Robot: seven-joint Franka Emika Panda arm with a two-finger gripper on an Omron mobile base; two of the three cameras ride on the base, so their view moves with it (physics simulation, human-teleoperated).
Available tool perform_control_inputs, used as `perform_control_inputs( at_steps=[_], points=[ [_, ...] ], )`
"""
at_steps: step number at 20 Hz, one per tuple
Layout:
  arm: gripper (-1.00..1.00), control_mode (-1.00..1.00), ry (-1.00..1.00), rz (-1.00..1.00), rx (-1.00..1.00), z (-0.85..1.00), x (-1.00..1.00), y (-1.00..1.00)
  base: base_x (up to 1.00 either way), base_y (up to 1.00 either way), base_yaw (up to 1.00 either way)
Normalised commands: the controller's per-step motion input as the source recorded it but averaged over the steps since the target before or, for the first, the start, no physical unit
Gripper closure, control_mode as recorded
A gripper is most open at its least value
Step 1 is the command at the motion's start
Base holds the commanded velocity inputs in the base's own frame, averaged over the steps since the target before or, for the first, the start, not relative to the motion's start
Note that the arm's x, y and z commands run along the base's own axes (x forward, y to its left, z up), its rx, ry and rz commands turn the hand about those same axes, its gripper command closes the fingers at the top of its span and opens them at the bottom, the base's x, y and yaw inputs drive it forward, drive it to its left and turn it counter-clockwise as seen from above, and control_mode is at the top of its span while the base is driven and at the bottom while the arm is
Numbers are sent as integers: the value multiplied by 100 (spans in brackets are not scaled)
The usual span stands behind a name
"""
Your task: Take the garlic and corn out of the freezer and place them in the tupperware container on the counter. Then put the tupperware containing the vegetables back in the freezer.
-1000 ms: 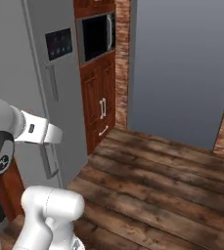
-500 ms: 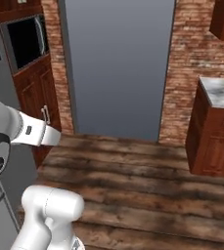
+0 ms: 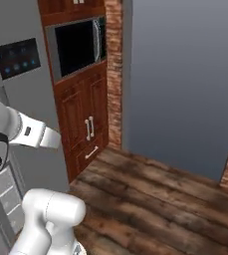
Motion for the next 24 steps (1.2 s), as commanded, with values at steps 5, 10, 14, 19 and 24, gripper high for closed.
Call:
perform_control_inputs(
  at_steps=[5,10,14,19,24],
  points=[
    [-100,100,0,0,0,0,0,0,0,0,100],
    [-100,100,0,0,0,0,0,0,0,-51,91],
    [-100,100,0,0,0,0,0,0,-1,-92,80],
    [-100,100,0,0,0,0,0,0,-17,-94,76],
    [-100,100,0,0,0,0,0,0,-9,-60,87]
  ],
)
